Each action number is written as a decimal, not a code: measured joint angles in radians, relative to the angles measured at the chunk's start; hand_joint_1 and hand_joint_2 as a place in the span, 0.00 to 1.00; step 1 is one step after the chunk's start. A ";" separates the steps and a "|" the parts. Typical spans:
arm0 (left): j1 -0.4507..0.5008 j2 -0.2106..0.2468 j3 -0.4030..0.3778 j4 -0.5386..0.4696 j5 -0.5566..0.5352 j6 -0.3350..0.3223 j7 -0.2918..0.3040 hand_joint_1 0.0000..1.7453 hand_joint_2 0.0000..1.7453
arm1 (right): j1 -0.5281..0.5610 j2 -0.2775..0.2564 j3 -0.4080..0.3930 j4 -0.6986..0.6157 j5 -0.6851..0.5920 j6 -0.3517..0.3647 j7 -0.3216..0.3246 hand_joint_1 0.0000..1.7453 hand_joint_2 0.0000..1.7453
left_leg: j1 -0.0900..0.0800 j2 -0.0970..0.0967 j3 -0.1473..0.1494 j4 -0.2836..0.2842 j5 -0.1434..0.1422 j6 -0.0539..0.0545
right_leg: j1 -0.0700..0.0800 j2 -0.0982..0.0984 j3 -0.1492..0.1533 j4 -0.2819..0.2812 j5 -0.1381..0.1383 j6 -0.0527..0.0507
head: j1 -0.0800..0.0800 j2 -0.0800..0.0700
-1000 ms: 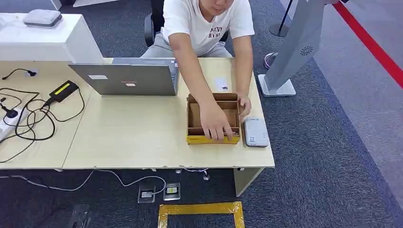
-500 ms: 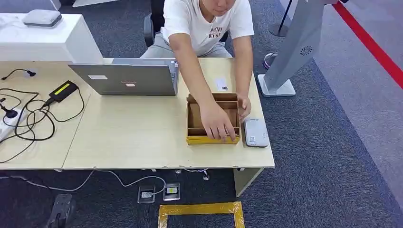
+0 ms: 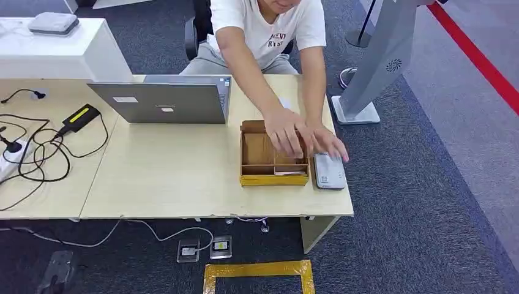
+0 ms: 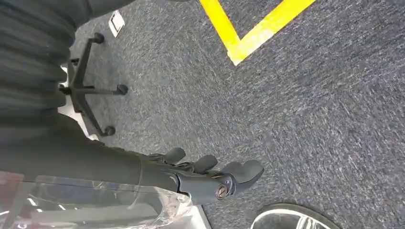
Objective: Pass the card to the sensor for recognition and then transmit it.
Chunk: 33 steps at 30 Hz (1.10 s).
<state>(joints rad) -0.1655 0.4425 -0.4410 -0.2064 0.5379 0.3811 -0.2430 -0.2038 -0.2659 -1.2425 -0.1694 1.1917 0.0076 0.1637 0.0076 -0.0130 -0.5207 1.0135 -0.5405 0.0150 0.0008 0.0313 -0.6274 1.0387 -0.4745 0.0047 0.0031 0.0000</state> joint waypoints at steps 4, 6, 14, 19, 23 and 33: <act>0.010 -0.020 0.000 0.000 0.006 0.000 0.002 0.00 0.00 | -0.002 0.000 0.000 0.000 0.019 0.004 0.000 0.00 1.00 | 0.000 0.000 0.000 0.000 0.000 0.000 | 0.000 0.000 0.000 0.000 0.000 0.000 | 0.000 0.000; 0.012 -0.043 0.000 0.000 0.007 0.013 0.002 0.00 0.00 | -0.008 0.000 0.000 0.000 0.037 0.008 0.001 0.00 1.00 | -0.001 0.000 -0.001 0.000 0.000 0.000 | -0.001 0.000 0.000 0.000 0.000 0.000 | 0.000 0.000; 0.021 -0.123 -0.001 0.000 0.010 0.034 0.004 0.00 0.00 | -0.039 -0.004 0.002 0.000 0.071 0.016 0.011 0.00 1.00 | -0.001 0.000 0.000 0.000 0.000 0.000 | -0.001 0.000 0.001 0.000 0.000 0.000 | 0.000 0.000; 0.022 -0.176 -0.002 0.000 0.002 0.044 -0.016 0.00 0.00 | -0.064 -0.006 0.004 0.000 0.086 0.025 0.005 0.00 1.00 | -0.001 0.000 0.001 0.000 0.000 0.000 | -0.001 0.000 0.000 0.000 0.000 0.000 | 0.000 0.000; 0.013 -0.208 -0.005 0.000 -0.030 0.034 -0.028 0.00 0.00 | -0.072 -0.006 0.008 0.001 0.096 0.032 -0.002 0.00 1.00 | -0.001 0.000 0.001 0.000 0.000 0.000 | -0.001 0.000 0.000 0.000 0.000 0.000 | 0.000 0.000; -0.016 -0.242 -0.027 0.000 -0.105 0.008 -0.019 0.00 0.00 | -0.074 0.011 0.015 0.003 0.112 0.032 -0.031 0.00 1.00 | -0.001 0.000 0.001 0.000 0.000 0.000 | -0.001 0.000 0.000 0.000 0.000 0.000 | 0.000 0.000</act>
<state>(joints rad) -0.1815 0.2006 -0.4677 -0.2060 0.4326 0.3887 -0.2625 -0.2780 -0.2544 -1.2280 -0.1667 1.3035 0.0397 0.1328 0.0069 -0.0130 -0.5199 1.0135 -0.5405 0.0151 -0.0003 0.0310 -0.6271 1.0391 -0.4744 0.0048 0.0031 0.0000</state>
